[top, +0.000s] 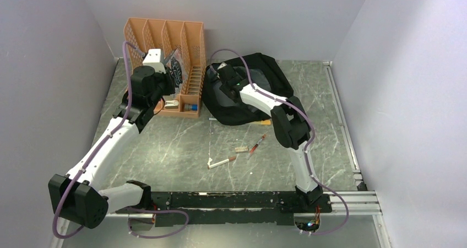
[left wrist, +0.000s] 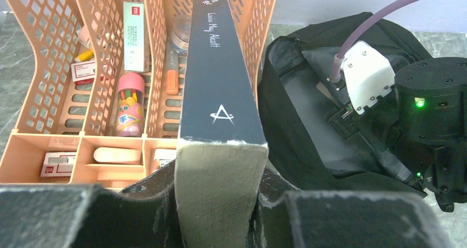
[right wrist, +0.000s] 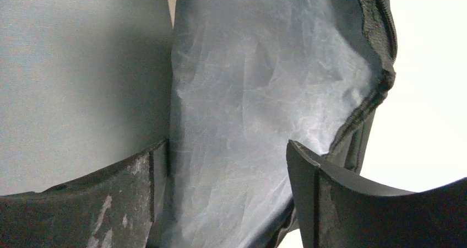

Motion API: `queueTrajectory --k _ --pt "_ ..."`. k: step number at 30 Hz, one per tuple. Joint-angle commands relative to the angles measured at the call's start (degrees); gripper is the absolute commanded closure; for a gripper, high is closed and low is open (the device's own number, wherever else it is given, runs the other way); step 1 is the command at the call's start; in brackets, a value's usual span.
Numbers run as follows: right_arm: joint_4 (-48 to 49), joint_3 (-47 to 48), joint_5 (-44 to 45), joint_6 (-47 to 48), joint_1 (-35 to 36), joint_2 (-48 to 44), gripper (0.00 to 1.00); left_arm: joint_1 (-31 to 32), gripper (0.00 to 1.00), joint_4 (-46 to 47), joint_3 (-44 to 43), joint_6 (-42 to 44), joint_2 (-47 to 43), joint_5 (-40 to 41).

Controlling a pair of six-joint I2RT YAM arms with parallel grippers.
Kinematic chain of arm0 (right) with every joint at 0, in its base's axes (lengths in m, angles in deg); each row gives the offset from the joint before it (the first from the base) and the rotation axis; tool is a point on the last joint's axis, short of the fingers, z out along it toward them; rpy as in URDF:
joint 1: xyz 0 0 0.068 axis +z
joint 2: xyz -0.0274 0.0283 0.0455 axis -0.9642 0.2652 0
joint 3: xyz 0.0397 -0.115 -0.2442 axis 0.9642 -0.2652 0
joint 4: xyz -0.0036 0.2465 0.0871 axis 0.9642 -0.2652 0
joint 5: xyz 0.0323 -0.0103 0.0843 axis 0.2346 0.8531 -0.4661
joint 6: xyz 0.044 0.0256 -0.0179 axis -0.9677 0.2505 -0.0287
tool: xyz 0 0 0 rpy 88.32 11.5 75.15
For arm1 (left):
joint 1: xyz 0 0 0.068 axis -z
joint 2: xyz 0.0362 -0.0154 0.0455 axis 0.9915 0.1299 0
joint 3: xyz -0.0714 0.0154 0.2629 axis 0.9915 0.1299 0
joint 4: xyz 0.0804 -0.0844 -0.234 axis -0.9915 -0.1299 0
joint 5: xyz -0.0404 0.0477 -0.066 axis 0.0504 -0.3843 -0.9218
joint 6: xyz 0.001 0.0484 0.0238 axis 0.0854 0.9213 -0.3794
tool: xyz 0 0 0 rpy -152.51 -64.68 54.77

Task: Pack the student bag
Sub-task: Place the book in the student bag.

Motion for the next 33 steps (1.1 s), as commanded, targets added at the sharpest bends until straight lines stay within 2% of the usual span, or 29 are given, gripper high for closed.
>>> queueTrajectory --k 1,4,6,14,20,26,33 --pt "2.1 0.1 6.4 3.8 0.6 1.5 0.26 -0.3 0.95 7.1 -0.5 1.0 -2.6 -2.0" --pt "2.5 0.1 6.2 3.7 0.6 0.7 0.38 -0.3 0.95 7.2 -0.5 1.0 -2.5 -2.2" --pt "2.5 0.7 6.3 4.0 0.6 0.0 0.53 -0.3 0.95 7.4 -0.4 1.1 -2.4 -2.1" --pt "1.5 1.2 3.6 3.1 -1.3 -2.4 0.99 -0.1 0.95 7.8 -0.1 1.2 -2.2 -3.8" --pt "-0.1 1.9 -4.3 -2.4 -3.9 -4.9 1.0 1.6 0.95 10.7 -0.3 -3.5 -1.3 -10.2" --pt "1.0 1.9 -8.7 -5.4 -5.7 -7.7 1.0 1.6 0.95 13.7 -0.6 -16.2 1.1 -18.1" --pt "1.8 0.4 -13.6 -9.8 -7.5 -12.2 1.0 1.6 0.95 21.8 2.3 -34.1 6.2 -20.8"
